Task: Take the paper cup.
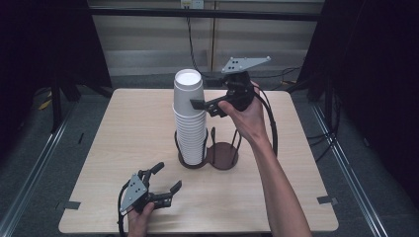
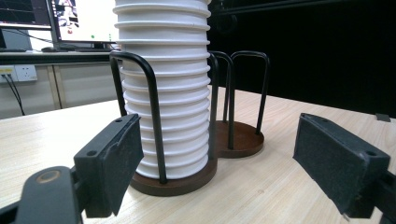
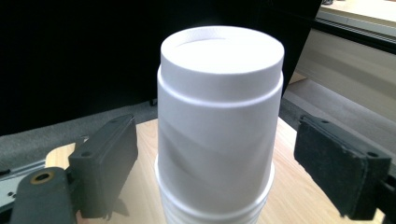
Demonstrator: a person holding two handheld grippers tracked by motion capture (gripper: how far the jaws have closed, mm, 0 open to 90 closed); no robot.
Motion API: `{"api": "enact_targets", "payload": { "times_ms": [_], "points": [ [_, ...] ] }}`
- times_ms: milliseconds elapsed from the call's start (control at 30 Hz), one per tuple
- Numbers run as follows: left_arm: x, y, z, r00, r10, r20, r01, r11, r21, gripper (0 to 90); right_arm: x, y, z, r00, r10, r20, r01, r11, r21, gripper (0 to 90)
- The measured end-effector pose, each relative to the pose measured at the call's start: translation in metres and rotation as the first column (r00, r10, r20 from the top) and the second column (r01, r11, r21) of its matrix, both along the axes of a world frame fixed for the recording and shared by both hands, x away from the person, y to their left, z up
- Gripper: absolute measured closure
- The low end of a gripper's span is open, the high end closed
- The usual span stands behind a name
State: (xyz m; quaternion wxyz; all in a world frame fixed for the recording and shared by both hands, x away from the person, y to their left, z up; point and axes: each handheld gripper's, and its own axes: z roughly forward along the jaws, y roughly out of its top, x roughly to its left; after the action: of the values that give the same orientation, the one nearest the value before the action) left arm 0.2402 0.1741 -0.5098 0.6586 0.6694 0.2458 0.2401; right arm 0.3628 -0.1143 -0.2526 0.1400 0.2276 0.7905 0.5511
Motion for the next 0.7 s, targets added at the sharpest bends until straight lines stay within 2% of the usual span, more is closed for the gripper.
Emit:
{"api": "enact_targets", "payload": {
  "times_ms": [267,467,700],
  "points": [
    [0.0,0.0,0.0,1.0,-0.002,0.0,0.002,1.0,0.0,15.4,0.011,0.013,0.005,0.9999,0.012,-0.012,-0.012,1.0,-0.018,13.2],
    [0.0,0.0,0.0,1.0,-0.002,-0.004,0.002,1.0,-0.005,15.4,0.018,0.022,0.001,0.9996,0.012,-0.025,-0.012,1.0,-0.016,13.6],
    [0.0,0.0,0.0,1.0,-0.002,-0.007,0.002,1.0,-0.008,15.4,0.022,0.029,0.004,0.9994,0.017,-0.029,-0.018,1.0,-0.013,13.6]
  ]
}}
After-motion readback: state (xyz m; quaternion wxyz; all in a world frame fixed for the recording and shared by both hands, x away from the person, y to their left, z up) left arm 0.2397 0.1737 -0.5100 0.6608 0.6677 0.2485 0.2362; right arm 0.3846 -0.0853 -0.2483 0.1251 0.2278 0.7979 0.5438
